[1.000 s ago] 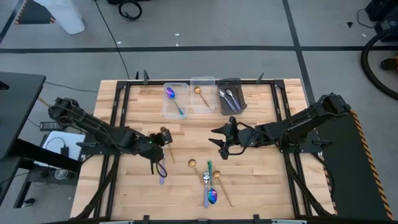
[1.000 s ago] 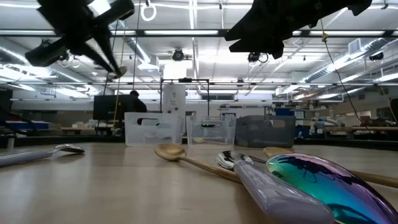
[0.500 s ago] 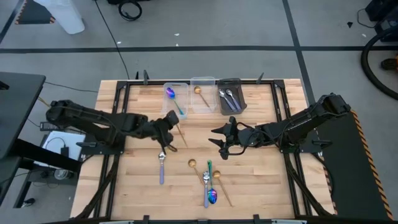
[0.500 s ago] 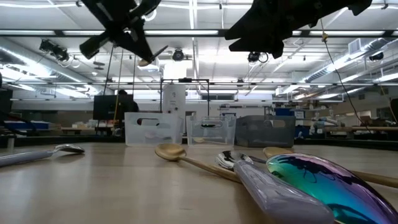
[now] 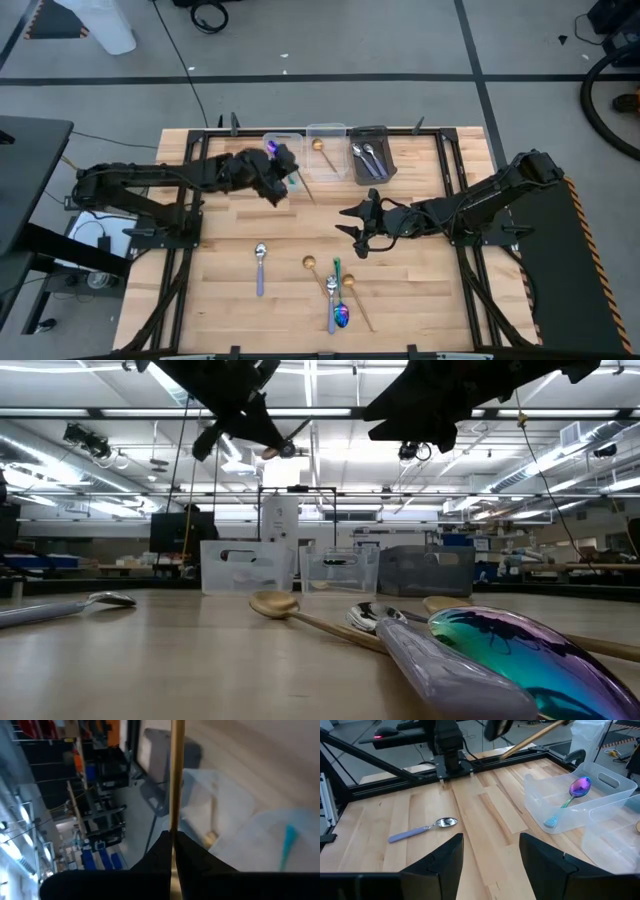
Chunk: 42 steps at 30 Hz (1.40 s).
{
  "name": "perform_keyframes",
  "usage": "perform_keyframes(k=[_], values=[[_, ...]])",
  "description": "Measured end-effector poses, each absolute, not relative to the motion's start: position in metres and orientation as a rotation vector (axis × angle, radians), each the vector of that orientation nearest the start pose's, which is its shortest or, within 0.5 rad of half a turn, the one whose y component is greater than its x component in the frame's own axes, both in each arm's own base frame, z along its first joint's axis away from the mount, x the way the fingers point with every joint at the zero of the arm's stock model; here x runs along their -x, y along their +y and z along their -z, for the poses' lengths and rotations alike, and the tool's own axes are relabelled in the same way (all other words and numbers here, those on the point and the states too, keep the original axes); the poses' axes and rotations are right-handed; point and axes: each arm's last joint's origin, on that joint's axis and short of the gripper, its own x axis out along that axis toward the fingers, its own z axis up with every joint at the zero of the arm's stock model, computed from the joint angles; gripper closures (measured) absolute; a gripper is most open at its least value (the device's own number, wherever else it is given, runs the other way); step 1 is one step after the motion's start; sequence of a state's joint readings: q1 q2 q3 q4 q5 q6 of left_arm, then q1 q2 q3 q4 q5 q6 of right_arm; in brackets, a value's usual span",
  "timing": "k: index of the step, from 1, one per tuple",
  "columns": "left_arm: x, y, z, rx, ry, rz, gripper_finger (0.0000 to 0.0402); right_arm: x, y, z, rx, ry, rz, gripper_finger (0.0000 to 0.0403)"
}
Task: Sort silverware by color (type)
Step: Put the gold spoon into the right transparent bin
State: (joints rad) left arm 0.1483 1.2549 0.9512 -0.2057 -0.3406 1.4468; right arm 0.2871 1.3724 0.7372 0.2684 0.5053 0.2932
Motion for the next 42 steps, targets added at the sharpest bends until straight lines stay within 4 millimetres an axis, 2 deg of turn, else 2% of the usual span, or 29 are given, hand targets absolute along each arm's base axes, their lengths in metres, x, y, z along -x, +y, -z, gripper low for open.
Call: perform_keyframes(k=[8,12,19,26,31,37,42], values=[[-0.268,0.078,-0.305,-1.495,0.697,-0.149,0.0386,-0.280,0.068,-0.233,-0.147,0.295,0.272,0.0200],[-0.268,0.088,-0.310,-1.505,0.614,-0.151,0.0386,-0.281,0.068,-0.235,-0.150,0.276,0.268,0.0200],[-0.268,0.112,-0.307,-1.366,0.505,-0.127,0.0386,-0.281,0.068,-0.235,-0.153,0.267,0.267,0.0200],[-0.284,0.131,-0.293,-1.432,0.484,-0.163,0.0386,-0.281,0.068,-0.236,-0.157,0.259,0.267,0.0200],[-0.302,0.140,-0.275,-1.449,0.469,-0.179,0.0386,-0.281,0.070,-0.236,-0.154,0.261,0.265,0.0200],[-0.322,0.151,-0.256,-1.560,0.422,-0.243,0.0386,-0.280,0.070,-0.235,-0.147,0.274,0.268,0.0200],[-0.329,0.163,-0.241,-1.584,0.417,-0.274,0.0386,-0.280,0.070,-0.233,-0.137,0.292,0.270,0.0200]])
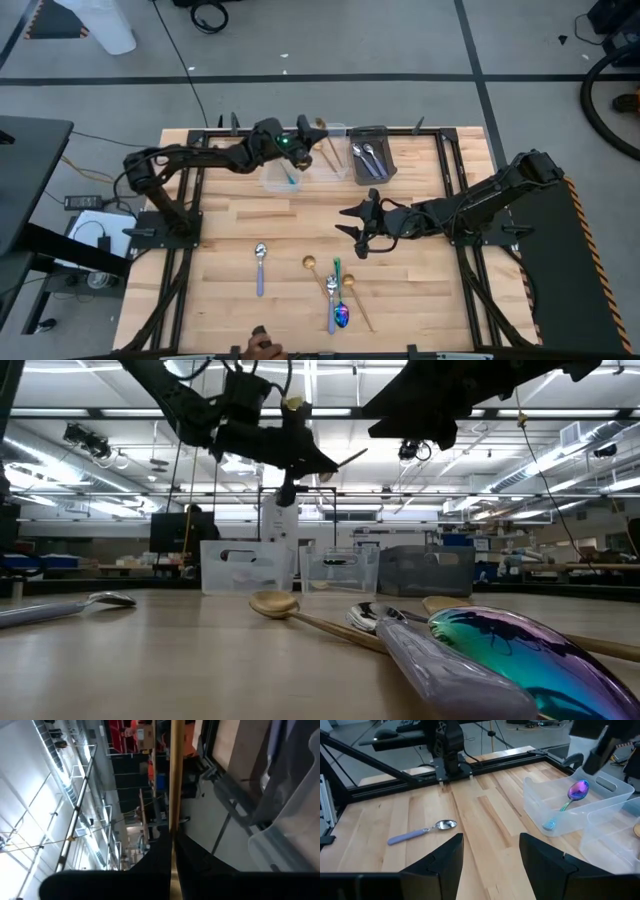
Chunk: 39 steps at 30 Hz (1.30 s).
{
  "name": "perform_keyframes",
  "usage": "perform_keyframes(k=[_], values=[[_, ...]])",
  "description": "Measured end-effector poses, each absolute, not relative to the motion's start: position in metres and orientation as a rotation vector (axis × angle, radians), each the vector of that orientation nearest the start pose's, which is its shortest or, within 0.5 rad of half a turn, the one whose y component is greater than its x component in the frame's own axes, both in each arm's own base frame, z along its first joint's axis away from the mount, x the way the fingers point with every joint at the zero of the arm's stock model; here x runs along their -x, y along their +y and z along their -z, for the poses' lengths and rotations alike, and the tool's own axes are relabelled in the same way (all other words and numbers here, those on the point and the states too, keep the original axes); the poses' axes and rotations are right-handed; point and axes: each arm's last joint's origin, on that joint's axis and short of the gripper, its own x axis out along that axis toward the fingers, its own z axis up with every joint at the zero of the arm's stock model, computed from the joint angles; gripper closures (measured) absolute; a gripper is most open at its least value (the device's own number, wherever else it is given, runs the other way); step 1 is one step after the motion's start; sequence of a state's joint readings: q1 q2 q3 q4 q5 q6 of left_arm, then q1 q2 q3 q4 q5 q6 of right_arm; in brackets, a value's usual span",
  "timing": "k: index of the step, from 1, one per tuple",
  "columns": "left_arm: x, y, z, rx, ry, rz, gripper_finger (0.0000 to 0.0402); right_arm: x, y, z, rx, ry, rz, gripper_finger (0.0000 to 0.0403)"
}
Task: Sort silverware by color (type)
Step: Put the gold spoon into the right transparent bin
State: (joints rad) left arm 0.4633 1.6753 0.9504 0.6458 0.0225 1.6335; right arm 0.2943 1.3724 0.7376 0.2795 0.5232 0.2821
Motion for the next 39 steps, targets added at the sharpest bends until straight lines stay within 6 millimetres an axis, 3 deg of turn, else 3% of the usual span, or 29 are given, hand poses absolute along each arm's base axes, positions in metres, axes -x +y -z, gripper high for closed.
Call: perform_keyframes(k=[16,21,26,31,39], values=[[-0.325,0.200,-0.199,-1.616,0.335,-0.086,0.0386,-0.280,0.069,-0.233,-0.181,0.280,0.295,0.0200],[-0.334,0.209,-0.189,-1.618,0.338,-0.039,0.0386,-0.280,0.069,-0.234,-0.179,0.273,0.314,0.0200],[-0.348,0.219,-0.191,-1.601,0.371,0.001,0.0386,-0.279,0.069,-0.233,-0.178,0.277,0.312,0.0200],[-0.359,0.225,-0.203,-1.504,0.528,0.099,0.0386,-0.279,0.071,-0.233,-0.156,0.285,0.301,0.0200],[-0.362,0.228,-0.215,-1.447,0.622,0.172,0.0386,-0.277,0.071,-0.229,-0.107,0.327,0.314,0.0200]])
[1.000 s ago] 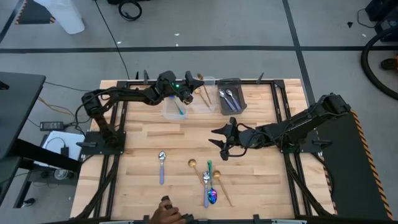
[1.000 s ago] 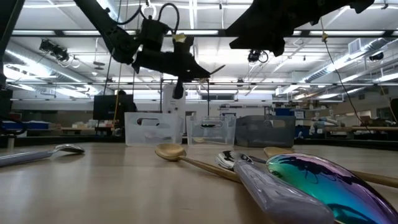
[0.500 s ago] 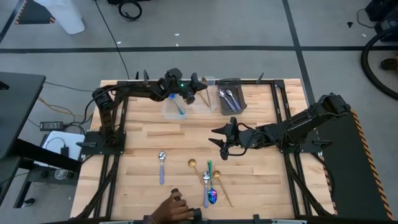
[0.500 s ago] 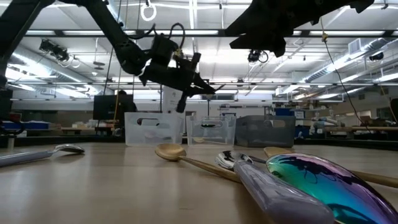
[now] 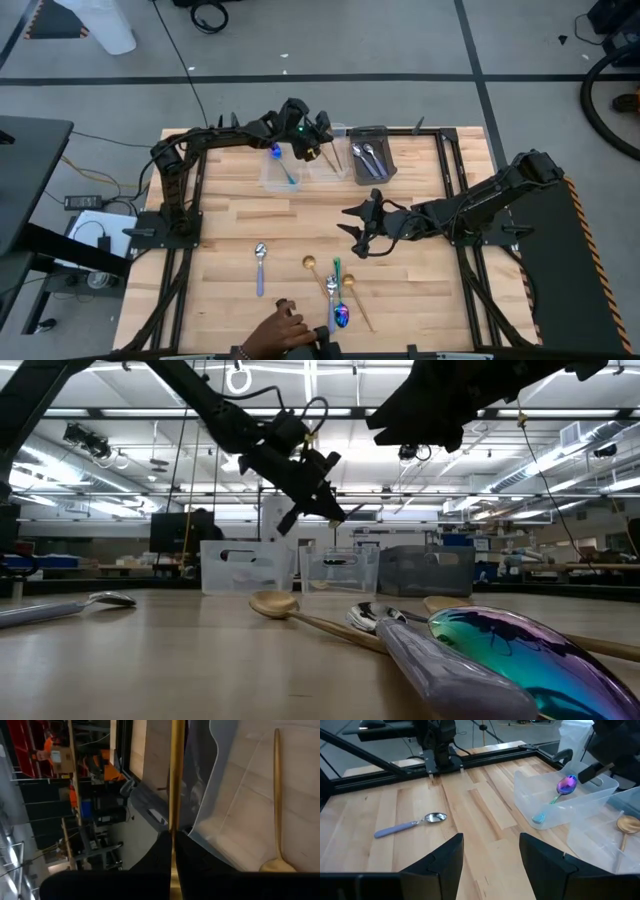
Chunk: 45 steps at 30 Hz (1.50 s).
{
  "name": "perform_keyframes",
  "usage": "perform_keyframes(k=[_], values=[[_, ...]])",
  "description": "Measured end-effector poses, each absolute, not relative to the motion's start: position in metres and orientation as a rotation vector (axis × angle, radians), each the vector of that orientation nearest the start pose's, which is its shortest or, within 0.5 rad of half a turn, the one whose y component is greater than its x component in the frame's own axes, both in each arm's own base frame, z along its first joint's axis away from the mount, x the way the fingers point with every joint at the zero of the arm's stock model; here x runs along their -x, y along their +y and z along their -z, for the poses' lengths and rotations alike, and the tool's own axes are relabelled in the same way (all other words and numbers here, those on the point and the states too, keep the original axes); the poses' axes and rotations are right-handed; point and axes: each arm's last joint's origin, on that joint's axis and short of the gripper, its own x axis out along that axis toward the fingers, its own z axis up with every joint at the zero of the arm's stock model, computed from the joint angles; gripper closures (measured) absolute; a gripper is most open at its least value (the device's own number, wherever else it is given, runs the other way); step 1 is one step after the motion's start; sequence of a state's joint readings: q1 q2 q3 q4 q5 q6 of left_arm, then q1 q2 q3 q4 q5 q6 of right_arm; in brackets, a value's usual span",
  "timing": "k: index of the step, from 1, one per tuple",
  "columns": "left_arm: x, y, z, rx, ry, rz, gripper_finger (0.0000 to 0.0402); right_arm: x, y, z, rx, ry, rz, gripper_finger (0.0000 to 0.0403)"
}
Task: Sort silverware by color (type)
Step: Put the gold spoon into the right transparent bin
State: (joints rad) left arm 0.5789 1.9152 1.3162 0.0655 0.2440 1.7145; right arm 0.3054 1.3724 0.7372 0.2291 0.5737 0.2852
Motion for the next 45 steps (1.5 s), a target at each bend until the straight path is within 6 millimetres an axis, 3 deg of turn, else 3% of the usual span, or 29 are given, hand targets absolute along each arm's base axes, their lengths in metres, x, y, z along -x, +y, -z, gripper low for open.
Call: perform_keyframes(k=[19,26,37,45], values=[[-0.360,0.229,-0.213,-1.407,0.716,0.196,0.0386,-0.277,0.070,-0.229,-0.097,0.322,0.334,0.0200],[-0.378,0.238,-0.222,-1.339,0.775,0.224,0.0386,-0.275,0.069,-0.232,-0.080,0.319,0.347,0.0200],[-0.393,0.240,-0.186,-1.298,0.887,0.333,0.0386,-0.252,0.070,-0.253,-0.046,0.293,0.406,0.0200],[-0.391,0.242,-0.169,-1.265,0.964,0.366,0.0386,-0.249,0.069,-0.256,-0.036,0.290,0.400,0.0200]])
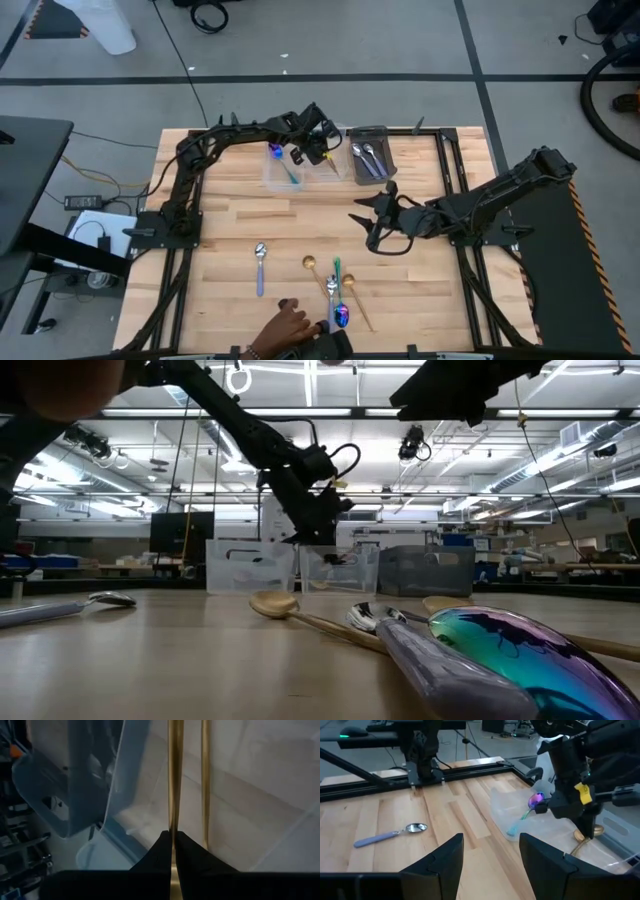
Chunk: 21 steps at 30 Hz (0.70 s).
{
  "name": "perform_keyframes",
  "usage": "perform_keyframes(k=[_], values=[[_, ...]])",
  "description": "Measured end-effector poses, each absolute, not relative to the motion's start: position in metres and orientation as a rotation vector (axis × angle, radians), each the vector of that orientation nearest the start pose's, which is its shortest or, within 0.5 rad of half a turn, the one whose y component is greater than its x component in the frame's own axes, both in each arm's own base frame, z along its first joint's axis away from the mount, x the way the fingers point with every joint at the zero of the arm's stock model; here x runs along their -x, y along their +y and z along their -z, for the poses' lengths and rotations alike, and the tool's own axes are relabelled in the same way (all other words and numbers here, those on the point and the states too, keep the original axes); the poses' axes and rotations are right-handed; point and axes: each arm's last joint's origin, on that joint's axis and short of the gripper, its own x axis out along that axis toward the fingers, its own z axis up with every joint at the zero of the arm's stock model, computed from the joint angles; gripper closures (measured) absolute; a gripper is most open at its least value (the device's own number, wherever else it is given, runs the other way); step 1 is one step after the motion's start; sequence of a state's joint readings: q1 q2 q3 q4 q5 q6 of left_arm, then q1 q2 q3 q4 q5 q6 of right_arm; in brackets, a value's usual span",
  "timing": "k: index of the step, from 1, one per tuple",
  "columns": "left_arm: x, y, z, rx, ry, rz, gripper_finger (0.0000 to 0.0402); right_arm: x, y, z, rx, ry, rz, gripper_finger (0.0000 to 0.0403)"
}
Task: Sort silverware by color (type)
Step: Put the gold spoon into the right transparent bin
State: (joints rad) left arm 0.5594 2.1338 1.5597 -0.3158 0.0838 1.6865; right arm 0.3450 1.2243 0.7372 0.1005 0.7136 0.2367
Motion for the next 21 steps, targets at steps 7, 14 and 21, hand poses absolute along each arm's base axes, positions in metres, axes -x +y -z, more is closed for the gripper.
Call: perform_keyframes(k=[7,14,21], values=[[-0.3905,0.2450,-0.1693,-1.233,0.966,0.331,0.0386,-0.2491,0.0694,-0.2560,-0.031,0.293,0.401,0.0200],[-0.3883,0.2469,-0.1678,-1.174,0.987,0.305,0.0386,-0.2491,0.0694,-0.2559,-0.029,0.295,0.400,0.0200],[-0.3877,0.2486,-0.1665,-1.155,0.993,0.292,0.0364,-0.2491,0.0694,-0.2559,-0.031,0.294,0.401,0.0200]])
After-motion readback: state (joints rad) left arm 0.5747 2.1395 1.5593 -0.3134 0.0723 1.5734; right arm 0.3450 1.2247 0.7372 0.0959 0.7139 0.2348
